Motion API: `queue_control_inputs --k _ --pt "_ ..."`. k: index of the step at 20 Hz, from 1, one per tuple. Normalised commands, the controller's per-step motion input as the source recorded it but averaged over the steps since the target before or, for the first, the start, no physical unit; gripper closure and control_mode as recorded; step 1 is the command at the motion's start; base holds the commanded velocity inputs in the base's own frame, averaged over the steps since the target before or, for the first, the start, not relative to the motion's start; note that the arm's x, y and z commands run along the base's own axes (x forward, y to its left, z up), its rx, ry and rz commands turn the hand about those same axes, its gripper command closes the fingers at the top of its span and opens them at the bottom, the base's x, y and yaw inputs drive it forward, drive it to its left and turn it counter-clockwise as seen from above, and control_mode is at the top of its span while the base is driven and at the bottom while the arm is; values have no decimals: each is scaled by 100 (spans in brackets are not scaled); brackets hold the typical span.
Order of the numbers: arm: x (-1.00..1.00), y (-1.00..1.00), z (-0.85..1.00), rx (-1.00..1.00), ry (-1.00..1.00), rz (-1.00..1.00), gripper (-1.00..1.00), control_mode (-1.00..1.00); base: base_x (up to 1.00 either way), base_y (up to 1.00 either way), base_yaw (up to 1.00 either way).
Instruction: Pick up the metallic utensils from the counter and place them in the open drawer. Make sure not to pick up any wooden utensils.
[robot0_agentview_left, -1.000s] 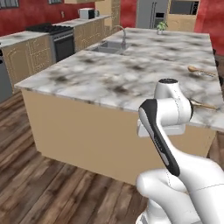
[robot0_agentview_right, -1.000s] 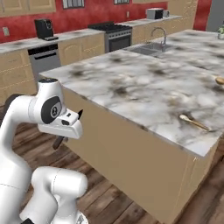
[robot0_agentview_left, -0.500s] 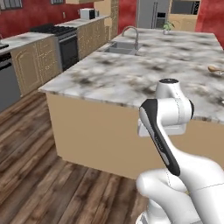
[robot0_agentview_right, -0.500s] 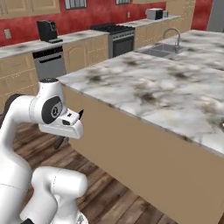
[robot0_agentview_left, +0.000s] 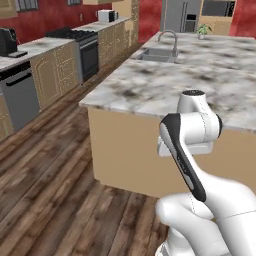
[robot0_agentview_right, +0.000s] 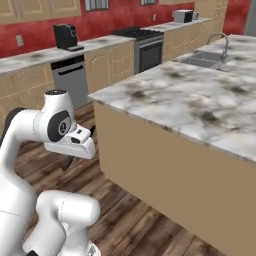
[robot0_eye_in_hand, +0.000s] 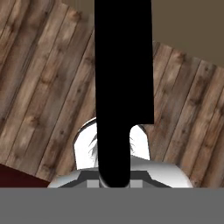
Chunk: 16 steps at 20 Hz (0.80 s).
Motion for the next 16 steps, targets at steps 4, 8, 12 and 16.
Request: queue_control_inputs --k 4,8,12,16 --pt "0 0 0 0 0 0 100 100 8 100 -9" --pt "0 0 0 0 0 0 100 100 30 100 -14" --pt "0 0 0 0 0 0 100 100 44 100 -20" --pt "0 0 0 0 0 0 100 100 44 100 -18"
